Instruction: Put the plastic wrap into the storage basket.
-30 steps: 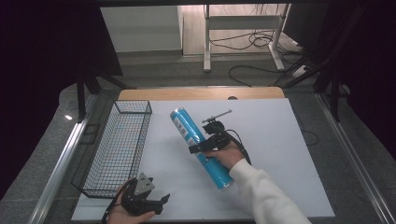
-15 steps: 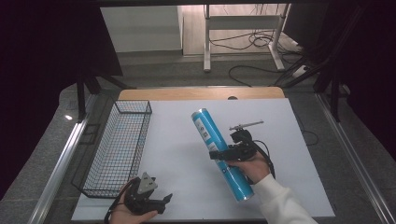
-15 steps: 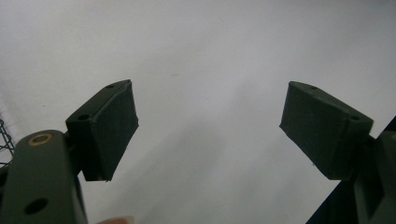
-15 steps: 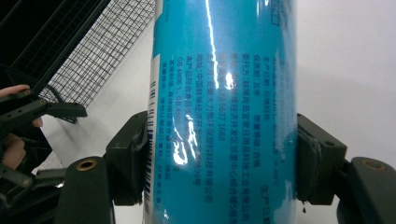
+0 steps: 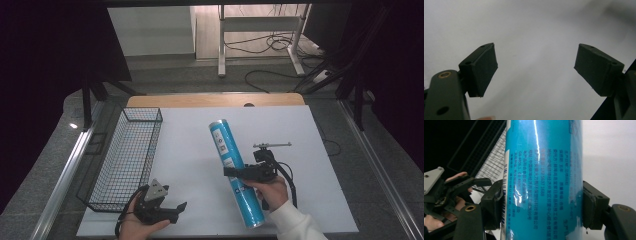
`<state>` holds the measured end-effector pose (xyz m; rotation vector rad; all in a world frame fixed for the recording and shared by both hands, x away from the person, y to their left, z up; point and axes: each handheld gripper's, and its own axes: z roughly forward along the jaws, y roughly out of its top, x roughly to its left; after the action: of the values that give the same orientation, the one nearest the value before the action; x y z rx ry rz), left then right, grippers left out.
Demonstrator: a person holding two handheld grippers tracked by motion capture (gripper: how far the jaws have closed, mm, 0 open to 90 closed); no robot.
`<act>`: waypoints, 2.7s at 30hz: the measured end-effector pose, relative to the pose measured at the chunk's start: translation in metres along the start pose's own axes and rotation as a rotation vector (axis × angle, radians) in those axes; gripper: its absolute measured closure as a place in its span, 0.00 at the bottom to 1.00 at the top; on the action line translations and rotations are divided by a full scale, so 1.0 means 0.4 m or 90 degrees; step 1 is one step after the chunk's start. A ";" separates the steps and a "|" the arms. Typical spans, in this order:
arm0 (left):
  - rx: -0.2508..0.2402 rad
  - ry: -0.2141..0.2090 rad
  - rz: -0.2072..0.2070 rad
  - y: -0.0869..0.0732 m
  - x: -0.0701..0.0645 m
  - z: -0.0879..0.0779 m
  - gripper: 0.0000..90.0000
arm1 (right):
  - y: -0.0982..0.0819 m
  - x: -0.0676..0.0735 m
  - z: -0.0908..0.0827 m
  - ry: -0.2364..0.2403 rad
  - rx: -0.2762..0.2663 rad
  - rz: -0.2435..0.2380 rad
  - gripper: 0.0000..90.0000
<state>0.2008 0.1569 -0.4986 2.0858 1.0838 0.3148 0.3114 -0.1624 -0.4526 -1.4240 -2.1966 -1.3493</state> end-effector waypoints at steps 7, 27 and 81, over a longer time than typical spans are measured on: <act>-0.063 -0.066 -0.077 0.036 0.025 -0.026 0.19 | -0.025 0.009 0.014 0.014 -0.026 0.011 0.36; -0.156 -0.399 -0.298 0.218 0.113 0.094 0.12 | -0.060 0.016 0.043 0.055 -0.081 0.037 0.36; -0.091 -0.496 -0.276 0.291 0.150 0.100 0.35 | -0.040 0.045 -0.073 0.090 -0.158 -0.037 0.06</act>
<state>0.3278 0.1418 -0.4497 1.5553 0.9404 -0.5745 0.2806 -0.1757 -0.4350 -1.3011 -2.0532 -1.7368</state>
